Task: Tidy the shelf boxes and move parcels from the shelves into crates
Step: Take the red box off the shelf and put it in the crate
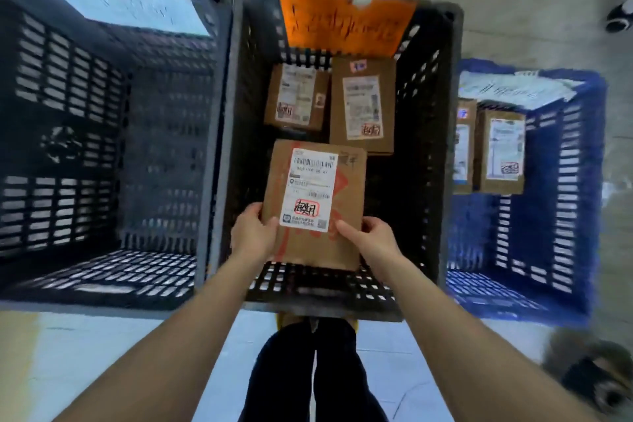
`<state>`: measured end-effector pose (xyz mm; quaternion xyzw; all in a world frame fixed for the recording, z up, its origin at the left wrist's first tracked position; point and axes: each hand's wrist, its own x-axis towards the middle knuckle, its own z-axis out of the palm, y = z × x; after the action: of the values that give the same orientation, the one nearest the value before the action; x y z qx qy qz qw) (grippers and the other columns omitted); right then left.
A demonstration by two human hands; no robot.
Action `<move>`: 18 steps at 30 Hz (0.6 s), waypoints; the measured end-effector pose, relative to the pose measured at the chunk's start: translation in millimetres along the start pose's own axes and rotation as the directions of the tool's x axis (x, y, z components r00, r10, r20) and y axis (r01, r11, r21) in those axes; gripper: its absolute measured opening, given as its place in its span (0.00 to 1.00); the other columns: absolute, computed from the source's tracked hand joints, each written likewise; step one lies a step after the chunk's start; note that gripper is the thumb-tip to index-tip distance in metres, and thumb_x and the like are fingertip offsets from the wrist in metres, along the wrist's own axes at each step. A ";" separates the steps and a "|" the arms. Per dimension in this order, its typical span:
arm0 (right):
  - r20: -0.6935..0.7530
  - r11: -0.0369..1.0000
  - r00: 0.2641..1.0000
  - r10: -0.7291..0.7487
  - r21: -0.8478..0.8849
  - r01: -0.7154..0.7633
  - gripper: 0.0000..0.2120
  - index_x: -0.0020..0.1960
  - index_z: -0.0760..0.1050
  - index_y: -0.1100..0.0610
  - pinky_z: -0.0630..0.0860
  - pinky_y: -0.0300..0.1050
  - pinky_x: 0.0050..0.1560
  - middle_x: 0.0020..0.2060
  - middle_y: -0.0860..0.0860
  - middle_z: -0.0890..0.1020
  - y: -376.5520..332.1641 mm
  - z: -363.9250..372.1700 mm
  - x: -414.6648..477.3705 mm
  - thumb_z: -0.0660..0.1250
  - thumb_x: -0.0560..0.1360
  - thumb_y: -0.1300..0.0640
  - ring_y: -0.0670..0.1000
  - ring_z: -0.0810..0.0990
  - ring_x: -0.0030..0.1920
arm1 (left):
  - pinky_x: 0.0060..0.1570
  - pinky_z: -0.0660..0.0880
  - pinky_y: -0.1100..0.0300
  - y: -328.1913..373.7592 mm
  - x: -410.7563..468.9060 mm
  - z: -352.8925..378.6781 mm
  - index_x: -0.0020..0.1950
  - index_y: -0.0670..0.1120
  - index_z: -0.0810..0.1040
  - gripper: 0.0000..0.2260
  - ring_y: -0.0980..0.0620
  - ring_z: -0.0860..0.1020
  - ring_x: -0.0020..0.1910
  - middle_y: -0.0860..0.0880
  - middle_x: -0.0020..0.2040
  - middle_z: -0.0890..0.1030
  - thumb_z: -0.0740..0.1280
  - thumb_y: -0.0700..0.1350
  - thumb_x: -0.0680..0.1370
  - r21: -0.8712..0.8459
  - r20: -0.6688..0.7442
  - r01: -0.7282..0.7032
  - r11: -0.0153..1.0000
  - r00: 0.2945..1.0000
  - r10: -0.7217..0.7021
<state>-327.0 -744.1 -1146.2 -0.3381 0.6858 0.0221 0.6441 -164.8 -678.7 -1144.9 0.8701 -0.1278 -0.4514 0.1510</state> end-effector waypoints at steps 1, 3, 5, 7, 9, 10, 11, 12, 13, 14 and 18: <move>-0.002 1.000 1.000 0.016 0.001 -0.016 0.21 0.61 0.72 0.63 0.77 0.37 0.39 0.54 0.56 0.80 11.6 7.1 18.3 0.71 0.71 0.56 0.49 0.79 0.44 | 0.58 0.73 0.48 -11.4 14.6 11.4 0.64 0.40 0.72 0.16 0.40 0.76 0.58 0.39 0.60 0.78 0.64 0.41 0.77 0.025 -0.020 0.017 1.000 1.000 -0.016; -0.008 0.999 0.999 0.046 0.005 -0.046 0.22 0.63 0.70 0.64 0.78 0.44 0.48 0.57 0.58 0.79 32.4 22.7 51.5 0.70 0.72 0.58 0.53 0.79 0.50 | 0.56 0.73 0.49 -32.4 38.2 31.0 0.62 0.39 0.73 0.14 0.39 0.76 0.57 0.38 0.59 0.78 0.62 0.41 0.77 0.071 -0.039 0.050 0.996 0.998 -0.047; -0.017 0.998 0.998 0.066 -0.011 -0.067 0.20 0.63 0.70 0.63 0.76 0.47 0.53 0.58 0.59 0.79 48.6 37.5 75.6 0.67 0.74 0.60 0.54 0.78 0.52 | 0.52 0.73 0.53 -49.4 55.2 46.6 0.60 0.38 0.74 0.13 0.38 0.76 0.57 0.36 0.58 0.78 0.62 0.42 0.78 0.100 -0.032 0.081 0.992 0.996 -0.078; -0.025 0.996 0.997 0.073 -0.058 -0.074 0.17 0.63 0.71 0.62 0.75 0.44 0.51 0.59 0.58 0.79 57.9 48.0 89.3 0.65 0.76 0.60 0.52 0.78 0.50 | 0.48 0.71 0.54 -60.3 63.1 55.9 0.59 0.37 0.73 0.14 0.38 0.76 0.56 0.35 0.58 0.78 0.62 0.44 0.78 0.093 -0.034 0.114 0.989 0.993 -0.111; -0.025 0.989 0.997 0.073 -0.125 -0.076 0.16 0.63 0.72 0.62 0.75 0.43 0.50 0.58 0.57 0.79 58.6 51.8 90.1 0.64 0.76 0.59 0.53 0.78 0.51 | 0.52 0.72 0.53 -63.1 59.9 57.6 0.60 0.37 0.72 0.15 0.39 0.76 0.57 0.36 0.58 0.78 0.62 0.44 0.77 0.040 -0.039 0.127 0.991 0.991 -0.126; -0.019 0.987 0.997 0.072 -0.146 -0.074 0.16 0.63 0.72 0.62 0.75 0.43 0.50 0.58 0.57 0.79 55.9 50.9 85.9 0.64 0.76 0.59 0.53 0.78 0.51 | 0.53 0.73 0.53 -61.1 54.8 55.7 0.60 0.37 0.72 0.15 0.39 0.77 0.57 0.37 0.58 0.78 0.63 0.44 0.77 0.009 -0.039 0.123 0.992 0.992 -0.122; -0.010 0.986 0.998 0.067 -0.156 -0.068 0.16 0.62 0.72 0.62 0.75 0.44 0.51 0.58 0.57 0.79 50.0 48.9 78.1 0.65 0.75 0.60 0.53 0.78 0.51 | 0.52 0.73 0.53 -57.0 47.6 51.5 0.60 0.37 0.73 0.15 0.39 0.77 0.56 0.37 0.58 0.78 0.63 0.44 0.77 -0.015 -0.041 0.117 0.993 0.992 -0.117; -0.001 0.985 0.998 0.061 -0.162 -0.060 0.16 0.62 0.72 0.63 0.75 0.46 0.53 0.58 0.57 0.79 41.1 46.0 66.8 0.65 0.75 0.60 0.53 0.78 0.51 | 0.50 0.72 0.54 -50.3 37.9 44.4 0.59 0.38 0.73 0.14 0.39 0.77 0.55 0.37 0.57 0.79 0.63 0.45 0.77 -0.035 -0.047 0.111 0.993 0.993 -0.113; 0.008 0.983 0.998 0.058 -0.176 -0.055 0.18 0.63 0.71 0.63 0.75 0.47 0.56 0.59 0.57 0.79 29.2 42.8 52.1 0.66 0.75 0.59 0.54 0.78 0.53 | 0.48 0.71 0.55 -42.1 25.9 35.2 0.58 0.39 0.74 0.14 0.39 0.77 0.54 0.38 0.56 0.79 0.62 0.47 0.77 -0.060 -0.054 0.103 0.993 0.993 -0.106; 0.019 0.979 0.998 0.057 -0.196 -0.052 0.21 0.65 0.70 0.63 0.74 0.49 0.59 0.61 0.57 0.78 14.9 39.4 34.7 0.67 0.74 0.57 0.55 0.78 0.57 | 0.46 0.71 0.55 -31.9 11.8 23.8 0.57 0.40 0.74 0.13 0.39 0.77 0.53 0.38 0.55 0.80 0.62 0.47 0.77 -0.091 -0.055 0.090 0.992 0.994 -0.095; 0.077 0.953 0.997 -0.031 -0.297 0.052 0.25 0.67 0.68 0.62 0.71 0.41 0.53 0.62 0.55 0.76 -56.2 32.1 -52.5 0.69 0.73 0.54 0.52 0.76 0.59 | 0.48 0.72 0.53 13.1 -63.6 -39.1 0.56 0.40 0.75 0.13 0.39 0.78 0.53 0.40 0.52 0.80 0.63 0.46 0.76 -0.271 -0.046 0.059 0.961 0.996 -0.074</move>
<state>-274.5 -749.6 -1081.7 -0.4449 0.6437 0.1242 0.6101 -169.3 -662.3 -1071.1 0.8575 -0.0316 -0.4449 0.2563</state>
